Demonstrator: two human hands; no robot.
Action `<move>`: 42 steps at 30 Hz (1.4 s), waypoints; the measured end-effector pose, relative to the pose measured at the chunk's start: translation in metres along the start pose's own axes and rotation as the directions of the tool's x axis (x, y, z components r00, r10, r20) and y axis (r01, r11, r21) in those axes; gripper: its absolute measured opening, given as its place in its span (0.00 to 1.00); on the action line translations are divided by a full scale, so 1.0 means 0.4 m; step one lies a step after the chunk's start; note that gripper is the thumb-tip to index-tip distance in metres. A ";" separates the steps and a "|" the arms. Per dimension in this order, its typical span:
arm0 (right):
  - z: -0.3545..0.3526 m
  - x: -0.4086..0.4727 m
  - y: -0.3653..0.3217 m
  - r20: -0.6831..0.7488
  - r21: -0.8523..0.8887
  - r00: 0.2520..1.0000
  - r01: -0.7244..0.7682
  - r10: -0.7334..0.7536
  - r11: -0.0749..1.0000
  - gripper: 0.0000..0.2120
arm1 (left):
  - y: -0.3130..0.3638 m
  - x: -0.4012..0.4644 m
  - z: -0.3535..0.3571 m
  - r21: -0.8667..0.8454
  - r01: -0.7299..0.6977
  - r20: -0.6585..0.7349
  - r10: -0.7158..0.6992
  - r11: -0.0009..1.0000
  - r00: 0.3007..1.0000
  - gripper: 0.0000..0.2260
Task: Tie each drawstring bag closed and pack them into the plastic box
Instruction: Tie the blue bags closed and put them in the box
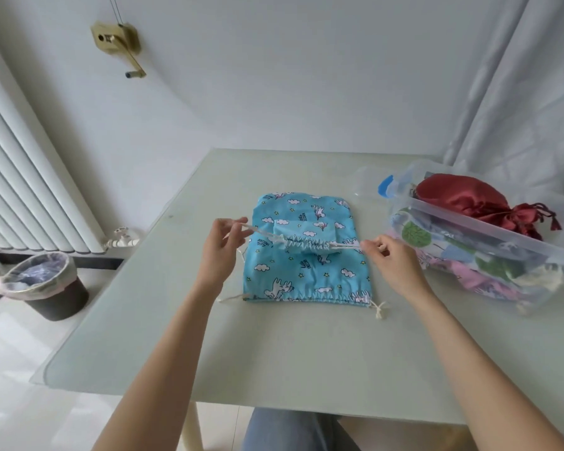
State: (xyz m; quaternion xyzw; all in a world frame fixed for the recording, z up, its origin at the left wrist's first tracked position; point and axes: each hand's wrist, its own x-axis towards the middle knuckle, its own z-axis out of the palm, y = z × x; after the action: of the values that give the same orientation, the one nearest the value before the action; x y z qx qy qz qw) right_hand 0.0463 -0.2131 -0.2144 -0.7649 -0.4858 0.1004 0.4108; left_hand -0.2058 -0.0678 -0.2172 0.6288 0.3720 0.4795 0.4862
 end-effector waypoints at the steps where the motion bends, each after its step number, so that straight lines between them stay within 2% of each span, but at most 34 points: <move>1: 0.006 0.001 -0.014 0.023 0.104 0.999 -0.030 0.027 0.994 0.14 | 0.012 -0.005 0.018 -0.189 0.035 0.037 -0.028 0.981 0.999 0.07; 3: 0.021 0.008 -0.050 0.058 0.346 0.995 -0.096 0.080 0.933 0.13 | 0.032 -0.008 0.053 -0.416 0.075 0.072 -0.049 0.906 0.996 0.10; 5: 0.036 0.024 -0.084 0.075 0.562 0.993 -0.113 0.085 0.819 0.10 | 0.042 0.001 0.082 -0.581 0.123 0.075 -0.097 0.805 0.992 0.12; 8: 0.047 0.056 -0.117 0.101 0.851 0.992 -0.126 0.078 0.509 0.11 | 0.040 0.015 0.109 -0.710 0.181 0.072 -0.186 0.680 0.980 0.12; 10: 0.048 0.067 -0.124 0.143 0.942 0.987 -0.158 0.073 0.297 0.13 | 0.031 0.018 0.116 -0.649 0.218 0.059 -0.237 0.729 0.970 0.11; 11: 0.052 0.069 -0.123 0.161 0.950 0.984 -0.175 0.075 0.257 0.15 | 0.023 0.018 0.115 -0.556 0.224 0.041 -0.243 0.800 0.969 0.10; 13: 0.063 0.063 -0.117 0.198 0.930 0.976 -0.216 0.092 0.299 0.16 | 0.013 0.018 0.104 -0.307 0.189 0.002 -0.198 0.933 0.980 0.09; 15: 0.068 0.054 -0.100 0.220 0.906 0.967 -0.251 0.128 0.340 0.15 | 0.006 0.022 0.081 -0.104 0.137 -0.009 -0.139 0.985 0.990 0.09; 20: 0.065 0.041 -0.057 0.222 0.873 0.957 -0.280 0.186 0.398 0.15 | -0.002 0.021 0.038 0.223 0.022 0.026 -0.029 0.975 0.999 0.08; 23: 0.064 0.034 -0.066 0.179 0.867 0.968 -0.240 0.175 0.437 0.13 | 0.003 0.009 0.055 0.257 -0.037 0.049 0.025 0.966 0.998 0.08; 26: 0.056 0.031 -0.081 0.137 0.799 0.984 -0.175 0.110 0.575 0.12 | 0.001 -0.001 0.061 0.400 -0.184 0.203 0.109 0.898 0.973 0.07; 30: 0.042 0.016 -0.093 0.117 0.555 0.993 -0.062 -0.005 0.829 0.10 | -0.013 -0.010 0.047 0.579 -0.433 0.430 0.193 0.691 0.882 0.12; 33: 0.042 0.011 -0.086 0.095 0.462 0.995 -0.032 -0.014 0.886 0.11 | -0.029 -0.011 0.033 0.617 -0.539 0.482 0.267 0.573 0.835 0.14; 35: 0.048 0.005 -0.071 0.105 0.434 0.995 -0.048 0.002 0.900 0.11 | -0.035 -0.017 0.030 0.631 -0.529 0.478 0.253 0.567 0.841 0.11; 36: 0.054 0.002 -0.065 0.120 0.415 0.993 -0.062 0.013 0.908 0.12 | -0.036 -0.025 0.028 0.630 -0.501 0.474 0.216 0.594 0.853 0.10; 39: 0.051 0.005 -0.064 0.151 0.313 0.987 -0.100 0.055 0.944 0.13 | -0.023 -0.043 0.035 0.514 -0.312 0.452 0.057 0.799 0.890 0.07; 41: 0.039 0.021 -0.083 0.223 0.230 0.973 -0.116 0.063 0.966 0.14 | 0.001 -0.040 0.040 0.343 -0.100 0.430 -0.061 0.934 0.901 0.09; 42: 0.037 0.031 -0.093 0.288 0.191 0.956 -0.119 0.061 0.974 0.14 | 0.015 -0.032 0.040 0.248 0.001 0.419 -0.108 0.969 0.902 0.10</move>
State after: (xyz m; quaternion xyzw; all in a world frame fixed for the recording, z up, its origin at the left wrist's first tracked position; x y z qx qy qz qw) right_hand 0.0198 -0.1879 -0.1936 -0.7176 -0.4906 0.2762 0.4100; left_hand -0.1936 -0.0852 -0.2153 0.7625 0.3291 0.2663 0.4891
